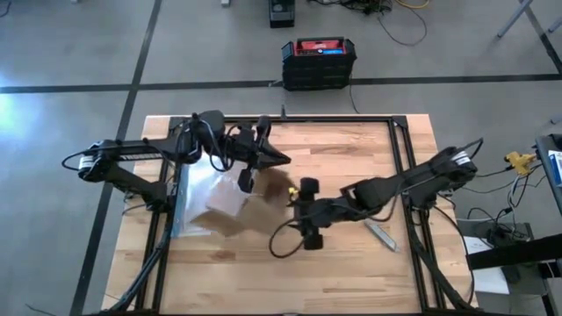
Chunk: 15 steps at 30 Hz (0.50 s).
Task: Unpack boxes
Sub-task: Break down the cardboard box until it is fully flat
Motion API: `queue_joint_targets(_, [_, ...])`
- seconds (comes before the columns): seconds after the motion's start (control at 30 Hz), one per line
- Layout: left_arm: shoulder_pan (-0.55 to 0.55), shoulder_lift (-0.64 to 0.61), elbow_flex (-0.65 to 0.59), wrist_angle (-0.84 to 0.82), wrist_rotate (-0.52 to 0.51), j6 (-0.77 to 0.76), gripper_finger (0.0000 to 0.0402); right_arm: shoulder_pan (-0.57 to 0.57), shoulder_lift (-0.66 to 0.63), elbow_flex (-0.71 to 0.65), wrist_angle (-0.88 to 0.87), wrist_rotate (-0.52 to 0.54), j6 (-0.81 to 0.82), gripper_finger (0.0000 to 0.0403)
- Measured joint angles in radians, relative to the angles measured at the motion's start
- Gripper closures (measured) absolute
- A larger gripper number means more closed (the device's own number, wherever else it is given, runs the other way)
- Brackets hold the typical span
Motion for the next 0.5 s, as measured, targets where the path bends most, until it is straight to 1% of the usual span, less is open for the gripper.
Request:
queue_joint_targets(0.1, [0.0, -0.001, 0.023, -0.003, -0.002, 0.0, 0.0401, -0.016, 0.039, -0.001, 0.006, 0.003, -0.013, 0.0167])
queue_joint_targets(0.23, [0.004, -0.001, 0.056, -0.052, -0.004, 0.0, 0.0401, -0.011, 0.055, -0.001, -0.006, 0.115, -0.027, 0.0172])
queue_joint_targets(0.4, [0.015, -0.008, 0.096, -0.236, -0.006, 0.012, 0.0401, -0.002, 0.022, -0.001, -0.045, 0.126, 0.001, 0.0189])
queue_joint_targets(0.5, [0.011, -0.014, 0.104, -0.357, -0.053, 0.015, 0.0401, -0.002, 0.01, -0.001, -0.087, 0.131, 0.023, 0.0196])
